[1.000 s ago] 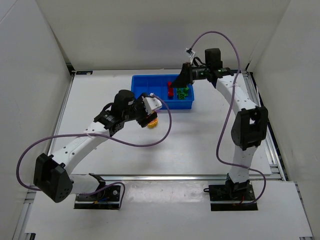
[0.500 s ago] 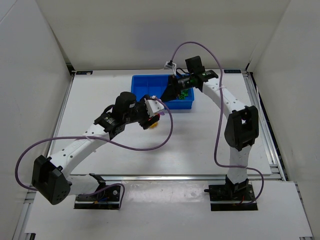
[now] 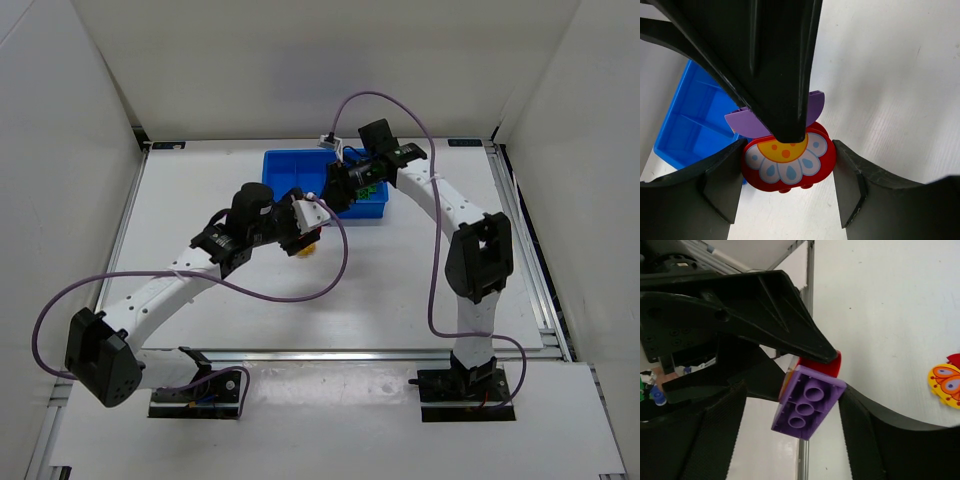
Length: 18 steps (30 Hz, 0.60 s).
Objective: Sort the legos into containers by color
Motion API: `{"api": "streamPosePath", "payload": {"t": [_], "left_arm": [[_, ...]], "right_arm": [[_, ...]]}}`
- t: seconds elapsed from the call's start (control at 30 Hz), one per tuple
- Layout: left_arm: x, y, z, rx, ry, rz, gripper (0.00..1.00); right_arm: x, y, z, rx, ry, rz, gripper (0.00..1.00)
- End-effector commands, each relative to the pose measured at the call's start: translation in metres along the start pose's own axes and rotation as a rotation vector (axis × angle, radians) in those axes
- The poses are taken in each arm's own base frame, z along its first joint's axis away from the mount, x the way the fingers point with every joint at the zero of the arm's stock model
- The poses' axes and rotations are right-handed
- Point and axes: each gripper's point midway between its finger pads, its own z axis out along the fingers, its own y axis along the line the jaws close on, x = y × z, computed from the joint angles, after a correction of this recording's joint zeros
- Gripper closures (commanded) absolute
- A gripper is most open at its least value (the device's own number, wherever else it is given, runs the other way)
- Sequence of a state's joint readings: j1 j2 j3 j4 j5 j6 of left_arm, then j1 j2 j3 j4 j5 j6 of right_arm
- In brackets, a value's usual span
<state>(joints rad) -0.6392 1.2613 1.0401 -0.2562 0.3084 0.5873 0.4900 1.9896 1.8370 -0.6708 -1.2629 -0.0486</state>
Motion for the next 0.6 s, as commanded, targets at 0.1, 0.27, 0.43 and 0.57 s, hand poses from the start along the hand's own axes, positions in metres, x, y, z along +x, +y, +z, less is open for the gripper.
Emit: {"api": "streamPosePath", "payload": {"t": [0.1,0.27,0.43,0.57], "left_arm": [[-0.007,0.003,0.003,-0.008,-0.022,0.02,0.56],[-0.003,0.001,0.0,-0.016,-0.012,0.007,0.57],[0.012,-0.011,-0.006,-0.006,0.022,-0.042,0.57],[0.024,-0.02,-0.014,-0.006,0.052,-0.065,0.57]], "right_arm": [[-0.007,0.014,0.0,-0.054,-0.003,-0.045,0.55],[-0.006,0.014,-0.003,-0.064,-0.01,-0.047,0.91],[-0.019,0.009,-0.022,-0.041,-0.054,-0.054,1.0],[-0.042,-0.006,-0.066,0.034,-0.137,-0.069,1.0]]}}
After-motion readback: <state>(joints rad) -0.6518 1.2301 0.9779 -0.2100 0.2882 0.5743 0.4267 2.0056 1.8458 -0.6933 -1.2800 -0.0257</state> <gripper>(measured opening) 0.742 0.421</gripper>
